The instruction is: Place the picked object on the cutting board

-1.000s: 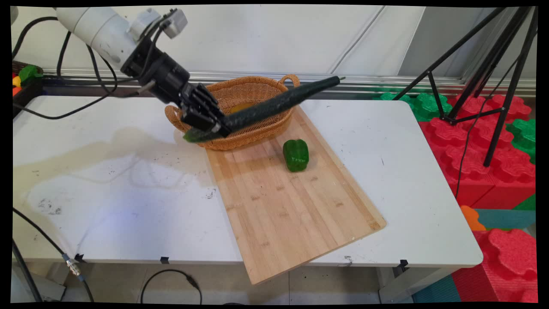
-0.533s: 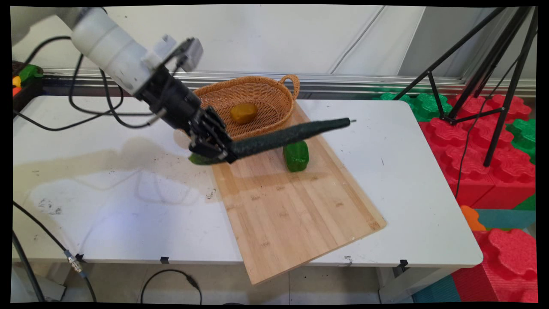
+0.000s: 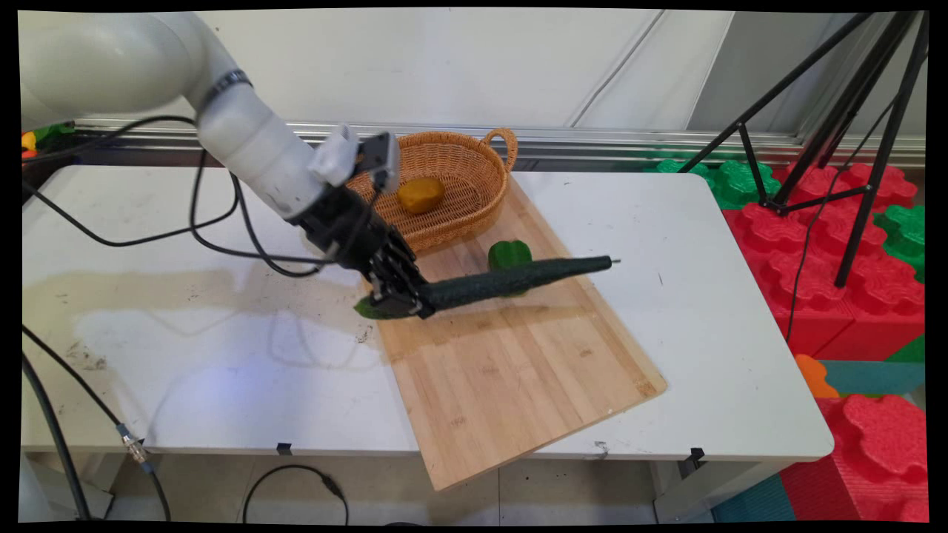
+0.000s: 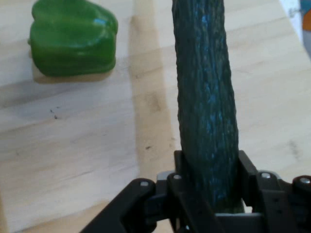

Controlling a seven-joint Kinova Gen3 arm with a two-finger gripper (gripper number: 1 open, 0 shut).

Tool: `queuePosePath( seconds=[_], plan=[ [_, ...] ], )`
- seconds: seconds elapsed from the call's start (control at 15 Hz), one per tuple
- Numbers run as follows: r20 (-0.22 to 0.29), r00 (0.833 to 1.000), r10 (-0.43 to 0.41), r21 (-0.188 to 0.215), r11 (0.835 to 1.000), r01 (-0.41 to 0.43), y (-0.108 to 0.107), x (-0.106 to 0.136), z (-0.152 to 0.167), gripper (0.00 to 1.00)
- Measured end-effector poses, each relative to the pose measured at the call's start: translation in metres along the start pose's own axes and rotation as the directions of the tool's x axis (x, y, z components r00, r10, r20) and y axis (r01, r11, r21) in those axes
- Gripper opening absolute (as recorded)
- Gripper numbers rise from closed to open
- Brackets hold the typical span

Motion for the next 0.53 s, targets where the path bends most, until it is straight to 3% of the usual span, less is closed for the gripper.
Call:
queuePosePath(
  seconds=[0.53],
  plan=[
    [0.070, 0.997, -0.032, 0.050, 0.998, 0.029, 0.004, 0.006, 0.060, 0.00]
  ],
)
